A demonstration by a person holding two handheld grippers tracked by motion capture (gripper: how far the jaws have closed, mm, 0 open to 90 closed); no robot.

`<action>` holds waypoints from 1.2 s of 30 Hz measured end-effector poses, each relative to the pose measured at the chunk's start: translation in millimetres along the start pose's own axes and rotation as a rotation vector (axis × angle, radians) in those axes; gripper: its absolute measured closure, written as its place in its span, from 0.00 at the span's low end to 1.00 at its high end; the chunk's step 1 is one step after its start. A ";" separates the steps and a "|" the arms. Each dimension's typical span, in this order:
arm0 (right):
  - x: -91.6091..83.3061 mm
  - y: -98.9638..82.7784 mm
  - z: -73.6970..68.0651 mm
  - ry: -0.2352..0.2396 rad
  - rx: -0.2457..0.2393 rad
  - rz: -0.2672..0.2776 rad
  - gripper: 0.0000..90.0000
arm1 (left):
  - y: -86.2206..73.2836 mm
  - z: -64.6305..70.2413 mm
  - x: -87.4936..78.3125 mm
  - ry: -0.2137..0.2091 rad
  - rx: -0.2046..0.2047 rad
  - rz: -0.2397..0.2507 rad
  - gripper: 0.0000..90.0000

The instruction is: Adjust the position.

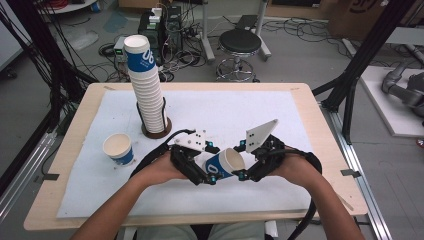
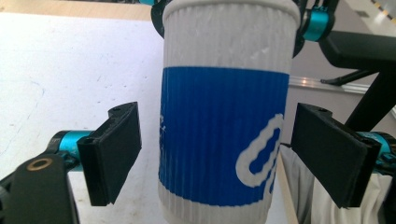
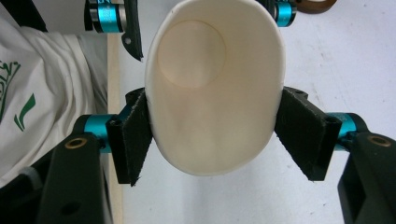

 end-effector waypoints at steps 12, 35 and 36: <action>9.8 8.5 -1.5 -0.012 -0.040 -0.086 0.34 | 3.8 -1.2 10.7 -0.020 0.007 -0.089 0.24; 6.8 0.1 4.0 0.069 0.065 0.171 0.24 | -6.4 -6.1 5.3 -0.062 -0.007 0.028 0.32; 4.5 -0.7 4.3 0.070 0.074 0.206 0.23 | -7.1 -6.6 4.5 -0.059 -0.009 0.045 0.32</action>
Point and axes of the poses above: each handheld gripper's, and its own axes: x roughly forward along the jaws, y roughly out of its top, z roughly to its right, the point moved 3 cm from there along x, roughly forward along the jaws, and after that the axes turned 11 degrees about -z, right-handed, at the moved point
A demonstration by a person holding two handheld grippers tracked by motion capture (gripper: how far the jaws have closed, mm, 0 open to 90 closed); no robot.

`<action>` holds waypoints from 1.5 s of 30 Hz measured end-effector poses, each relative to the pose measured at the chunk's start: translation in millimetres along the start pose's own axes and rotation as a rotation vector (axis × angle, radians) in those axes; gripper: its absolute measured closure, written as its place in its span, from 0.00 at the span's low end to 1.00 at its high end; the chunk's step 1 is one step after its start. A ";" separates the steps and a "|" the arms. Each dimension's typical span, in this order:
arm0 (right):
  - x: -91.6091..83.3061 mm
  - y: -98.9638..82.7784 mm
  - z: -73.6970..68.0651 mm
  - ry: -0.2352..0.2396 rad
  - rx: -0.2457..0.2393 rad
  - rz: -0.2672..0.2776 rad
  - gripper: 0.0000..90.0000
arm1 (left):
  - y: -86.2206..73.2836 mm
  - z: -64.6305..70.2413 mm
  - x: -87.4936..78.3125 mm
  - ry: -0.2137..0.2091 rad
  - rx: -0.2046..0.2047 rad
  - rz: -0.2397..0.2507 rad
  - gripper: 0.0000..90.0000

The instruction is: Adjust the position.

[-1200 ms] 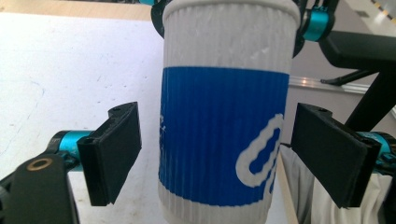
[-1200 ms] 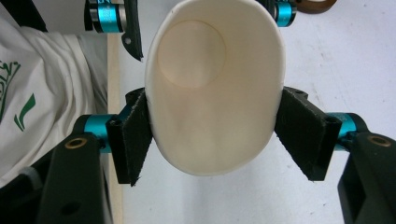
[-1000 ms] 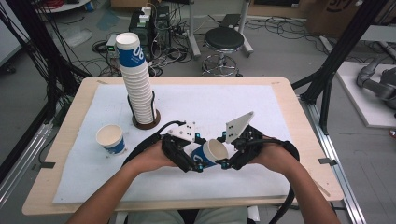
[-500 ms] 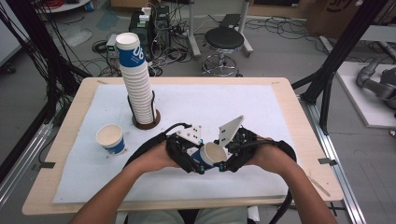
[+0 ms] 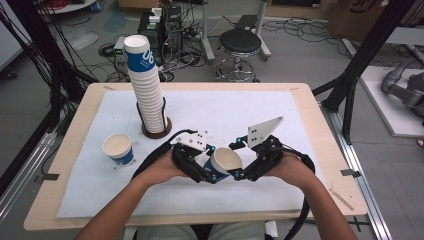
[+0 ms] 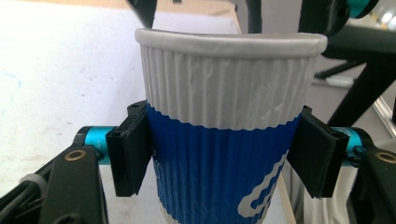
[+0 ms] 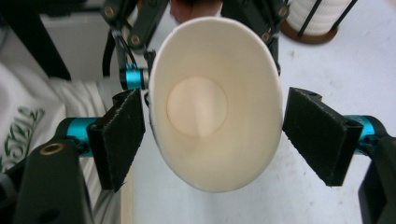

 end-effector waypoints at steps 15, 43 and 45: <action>-26.5 -16.6 5.4 -0.097 0.126 0.332 0.23 | -19.4 -2.6 -12.0 0.077 -0.027 0.254 0.32; -26.3 -98.2 13.8 -0.337 0.371 0.380 0.23 | -32.0 -8.7 -22.8 0.236 -0.023 0.445 0.32; -26.2 -101.5 13.7 -0.365 0.379 0.372 0.23 | -32.8 -10.2 -23.8 0.247 -0.036 0.457 0.32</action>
Point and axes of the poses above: each handheld gripper's, and its own axes: x roughly forward along the jaws, y roughly out of its top, z roughly to its right, the point moved 3 cm from there along x, roughly forward along the jaws, and after that the axes turned 11 degrees about -z, right-handed, at the moved point
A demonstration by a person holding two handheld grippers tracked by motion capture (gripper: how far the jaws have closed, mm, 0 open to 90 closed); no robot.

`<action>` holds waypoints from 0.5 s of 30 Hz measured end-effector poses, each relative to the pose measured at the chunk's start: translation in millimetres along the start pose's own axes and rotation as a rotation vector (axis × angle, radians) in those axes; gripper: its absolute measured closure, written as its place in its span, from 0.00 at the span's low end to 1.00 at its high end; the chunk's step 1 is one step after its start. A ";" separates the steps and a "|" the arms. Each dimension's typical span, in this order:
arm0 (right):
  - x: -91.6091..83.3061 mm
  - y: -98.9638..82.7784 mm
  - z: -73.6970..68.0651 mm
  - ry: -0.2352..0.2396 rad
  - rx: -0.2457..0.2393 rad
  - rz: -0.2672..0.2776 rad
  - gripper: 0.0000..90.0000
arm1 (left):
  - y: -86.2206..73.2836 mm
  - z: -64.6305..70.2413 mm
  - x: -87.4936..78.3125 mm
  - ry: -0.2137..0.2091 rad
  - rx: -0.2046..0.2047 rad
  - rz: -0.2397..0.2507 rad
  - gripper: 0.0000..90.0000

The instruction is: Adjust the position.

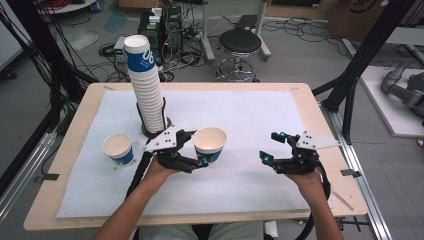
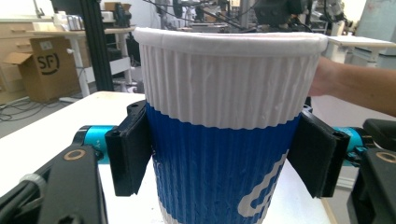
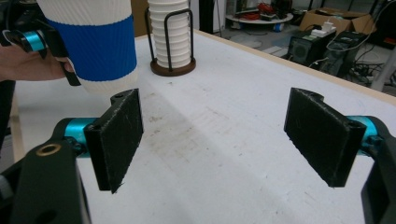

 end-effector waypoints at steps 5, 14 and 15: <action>-0.4 -3.1 0.7 -0.024 0.011 0.015 0.23 | 0.0 -1.7 -0.5 0.009 0.000 0.023 0.32; -3.1 -8.2 1.5 -0.044 0.011 0.004 0.23 | 0.7 -5.6 -3.0 0.034 -0.012 0.057 0.32; -4.1 -8.6 2.0 -0.047 0.014 0.007 0.23 | 0.4 -6.3 -2.7 0.032 -0.016 0.058 0.32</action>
Point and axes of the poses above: each handheld gripper's, and its own axes: x roughly forward along the jaws, y roughly out of its top, z roughly to its right, the point moved 3 cm from there along x, roughly forward along the jaws, and after that the axes turned 11 degrees about -z, right-handed, at the moved point
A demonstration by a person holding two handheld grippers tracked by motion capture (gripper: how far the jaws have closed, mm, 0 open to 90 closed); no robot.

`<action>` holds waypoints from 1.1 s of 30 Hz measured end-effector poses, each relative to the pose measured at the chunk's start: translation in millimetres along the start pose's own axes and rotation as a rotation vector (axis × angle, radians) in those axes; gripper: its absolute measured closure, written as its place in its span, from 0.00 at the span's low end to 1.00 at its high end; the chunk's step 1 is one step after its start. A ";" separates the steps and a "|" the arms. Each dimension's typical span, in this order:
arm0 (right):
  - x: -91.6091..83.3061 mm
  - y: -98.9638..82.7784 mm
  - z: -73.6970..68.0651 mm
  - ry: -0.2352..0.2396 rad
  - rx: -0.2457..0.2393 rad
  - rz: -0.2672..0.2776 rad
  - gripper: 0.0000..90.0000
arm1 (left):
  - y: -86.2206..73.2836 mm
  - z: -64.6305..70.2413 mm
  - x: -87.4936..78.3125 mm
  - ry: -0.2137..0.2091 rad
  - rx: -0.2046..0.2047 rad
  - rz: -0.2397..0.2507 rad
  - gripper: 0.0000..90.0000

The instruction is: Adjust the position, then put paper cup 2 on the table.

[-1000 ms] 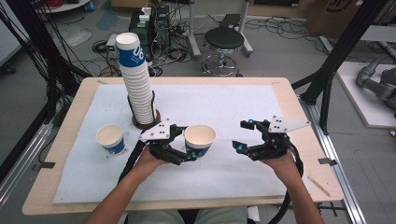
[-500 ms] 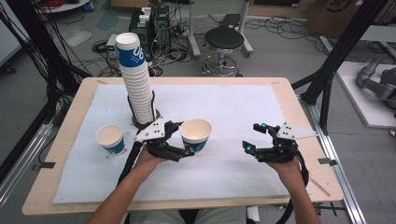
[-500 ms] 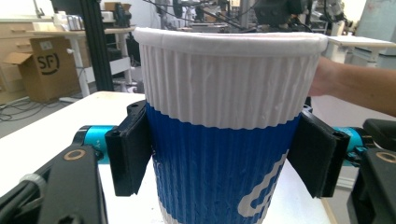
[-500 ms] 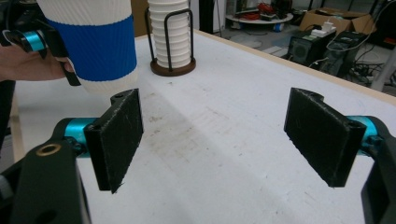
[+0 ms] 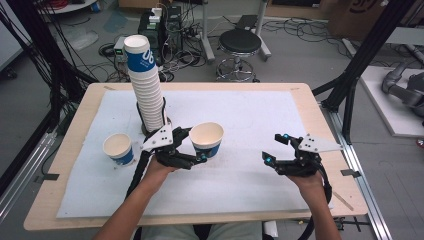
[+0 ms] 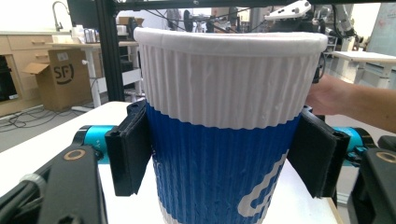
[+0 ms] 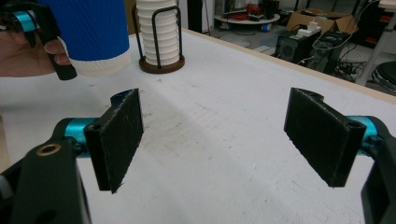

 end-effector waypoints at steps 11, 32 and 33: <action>-3.4 -6.8 3.0 -0.014 0.028 0.005 0.23 | -2.9 -8.1 5.5 0.019 -0.020 0.023 0.32; -2.9 -12.6 3.7 -0.006 0.041 -0.010 0.23 | -27.1 -37.5 48.2 0.163 -0.106 -0.023 0.31; -3.2 -12.8 3.9 -0.006 0.040 -0.010 0.23 | -29.2 -38.1 50.6 0.166 -0.109 -0.034 0.31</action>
Point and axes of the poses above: each handheld gripper's, and its own axes: x roughly forward along the jaws, y roughly out of its top, z roughly to its right, the point moved 3 cm from there along x, roughly forward along the jaws, and after that the axes turned 11 degrees about -z, right-handed, at the moved point
